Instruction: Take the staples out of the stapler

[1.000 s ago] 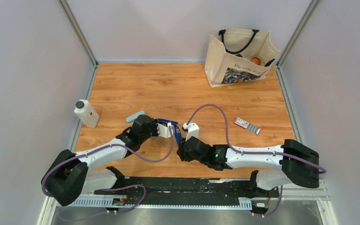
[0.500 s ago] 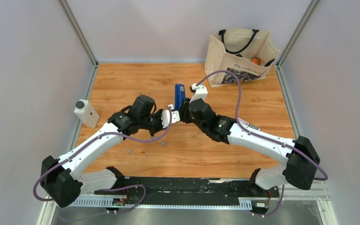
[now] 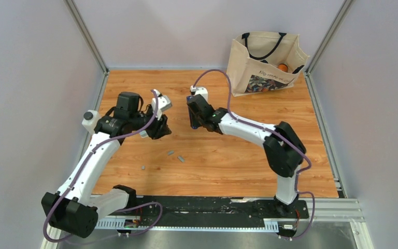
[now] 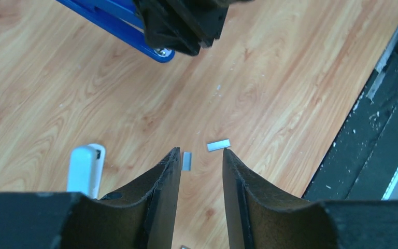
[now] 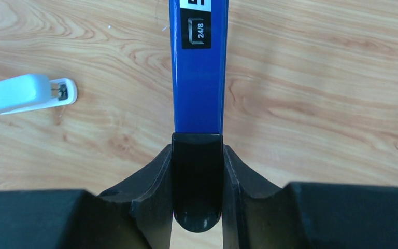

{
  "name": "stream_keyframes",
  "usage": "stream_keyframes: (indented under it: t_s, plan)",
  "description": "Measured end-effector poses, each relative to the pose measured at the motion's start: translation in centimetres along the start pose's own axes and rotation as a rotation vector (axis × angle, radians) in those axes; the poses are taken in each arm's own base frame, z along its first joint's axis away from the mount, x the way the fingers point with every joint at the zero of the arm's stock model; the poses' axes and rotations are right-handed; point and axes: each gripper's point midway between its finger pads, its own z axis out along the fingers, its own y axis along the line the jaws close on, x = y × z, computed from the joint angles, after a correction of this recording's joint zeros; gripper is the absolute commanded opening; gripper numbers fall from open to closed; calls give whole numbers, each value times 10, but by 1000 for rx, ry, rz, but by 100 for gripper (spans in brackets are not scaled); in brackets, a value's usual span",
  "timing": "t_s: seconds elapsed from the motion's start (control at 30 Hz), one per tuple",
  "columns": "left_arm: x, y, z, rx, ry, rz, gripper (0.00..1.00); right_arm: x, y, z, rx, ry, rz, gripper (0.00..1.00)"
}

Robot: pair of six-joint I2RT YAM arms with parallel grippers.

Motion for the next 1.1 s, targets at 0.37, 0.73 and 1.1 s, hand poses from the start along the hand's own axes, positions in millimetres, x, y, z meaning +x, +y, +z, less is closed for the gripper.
stream_keyframes:
  t_s: [0.37, 0.73, 1.1]
  plan:
    - [4, 25, -21, -49, -23, -157, 45, 24, 10, 81, 71, 150, -99, 4]
    - [10, 26, -21, -51, -20, -217, 47, 8, 12, 97, 66, 178, -92, 74]
    - [16, 29, -19, -58, 3, -241, 47, -29, -84, 9, 181, 119, 45, 72]
